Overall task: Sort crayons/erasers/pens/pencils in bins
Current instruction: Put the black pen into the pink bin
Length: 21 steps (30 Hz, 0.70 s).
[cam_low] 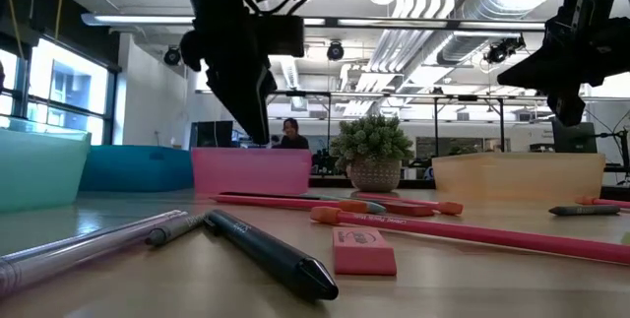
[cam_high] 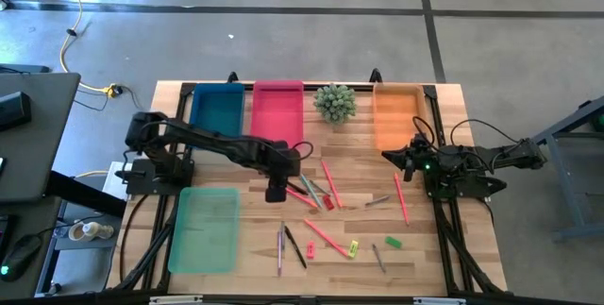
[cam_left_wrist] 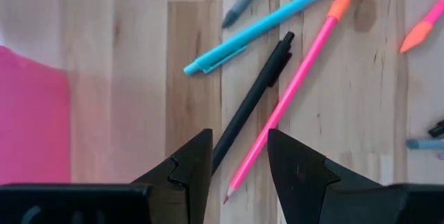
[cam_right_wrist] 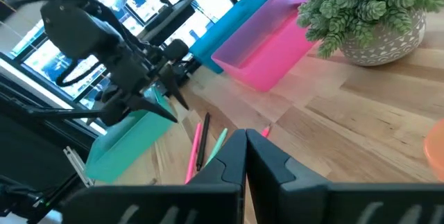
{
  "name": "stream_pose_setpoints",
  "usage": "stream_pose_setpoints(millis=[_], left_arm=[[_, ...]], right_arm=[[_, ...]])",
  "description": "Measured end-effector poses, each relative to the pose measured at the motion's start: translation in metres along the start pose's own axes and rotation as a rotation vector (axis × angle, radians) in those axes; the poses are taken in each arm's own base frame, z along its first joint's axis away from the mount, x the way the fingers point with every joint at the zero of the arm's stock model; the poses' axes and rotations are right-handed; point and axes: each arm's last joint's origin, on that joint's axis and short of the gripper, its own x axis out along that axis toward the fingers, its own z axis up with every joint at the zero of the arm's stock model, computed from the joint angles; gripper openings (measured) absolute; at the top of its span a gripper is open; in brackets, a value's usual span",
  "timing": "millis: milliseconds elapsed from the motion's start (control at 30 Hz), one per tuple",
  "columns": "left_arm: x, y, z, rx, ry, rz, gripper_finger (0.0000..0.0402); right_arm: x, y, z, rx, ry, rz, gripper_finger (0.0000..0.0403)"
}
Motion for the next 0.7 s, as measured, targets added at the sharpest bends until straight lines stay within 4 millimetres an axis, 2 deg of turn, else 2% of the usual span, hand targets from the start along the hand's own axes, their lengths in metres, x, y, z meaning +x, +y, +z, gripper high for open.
stream_pose_setpoints(millis=[700], left_arm=[[0.04,0.0,0.0,0.098,0.056,0.006,0.0127]], right_arm=[[0.001,0.0,-0.001,-0.005,0.006,-0.006,0.0]])
